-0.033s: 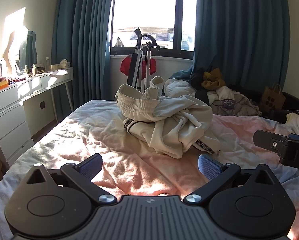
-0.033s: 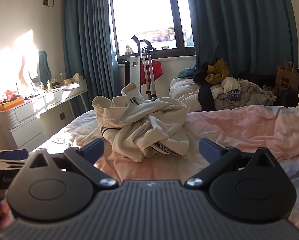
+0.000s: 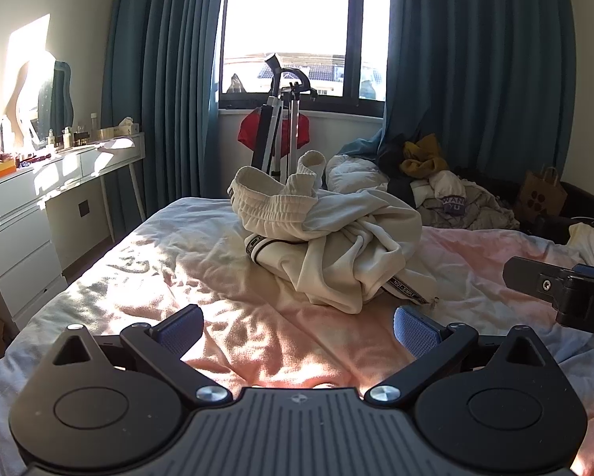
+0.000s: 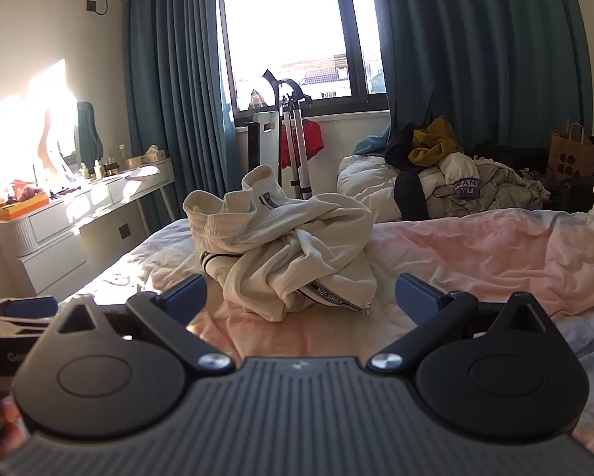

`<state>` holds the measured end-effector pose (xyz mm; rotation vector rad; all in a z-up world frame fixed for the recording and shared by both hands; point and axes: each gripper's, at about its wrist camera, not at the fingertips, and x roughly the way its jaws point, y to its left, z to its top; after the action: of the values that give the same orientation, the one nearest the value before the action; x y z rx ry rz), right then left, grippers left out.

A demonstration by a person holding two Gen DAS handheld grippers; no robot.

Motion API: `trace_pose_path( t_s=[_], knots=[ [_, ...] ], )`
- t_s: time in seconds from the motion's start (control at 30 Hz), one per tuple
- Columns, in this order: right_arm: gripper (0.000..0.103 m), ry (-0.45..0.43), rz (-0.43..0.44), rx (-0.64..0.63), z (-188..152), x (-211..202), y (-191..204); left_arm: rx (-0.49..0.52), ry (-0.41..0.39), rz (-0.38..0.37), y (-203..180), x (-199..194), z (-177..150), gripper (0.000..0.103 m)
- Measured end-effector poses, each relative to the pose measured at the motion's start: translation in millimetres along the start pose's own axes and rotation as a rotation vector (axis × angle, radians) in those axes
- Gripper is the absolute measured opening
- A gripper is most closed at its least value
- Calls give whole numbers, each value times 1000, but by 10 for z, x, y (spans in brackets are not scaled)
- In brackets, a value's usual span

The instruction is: Fold clothes

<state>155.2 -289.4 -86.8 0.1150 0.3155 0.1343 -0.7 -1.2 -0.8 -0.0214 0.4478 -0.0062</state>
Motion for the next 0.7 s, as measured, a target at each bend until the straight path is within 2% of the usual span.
trace_pose_path(
  t_s=[0.37,0.7],
  knots=[
    [103,5,-1,8,-34,30,-7,16,1,0,-73,97,-112,103],
    [103,10,6,9,-55,51,-66,11,20,-11,-34,74,-87,103]
  ],
)
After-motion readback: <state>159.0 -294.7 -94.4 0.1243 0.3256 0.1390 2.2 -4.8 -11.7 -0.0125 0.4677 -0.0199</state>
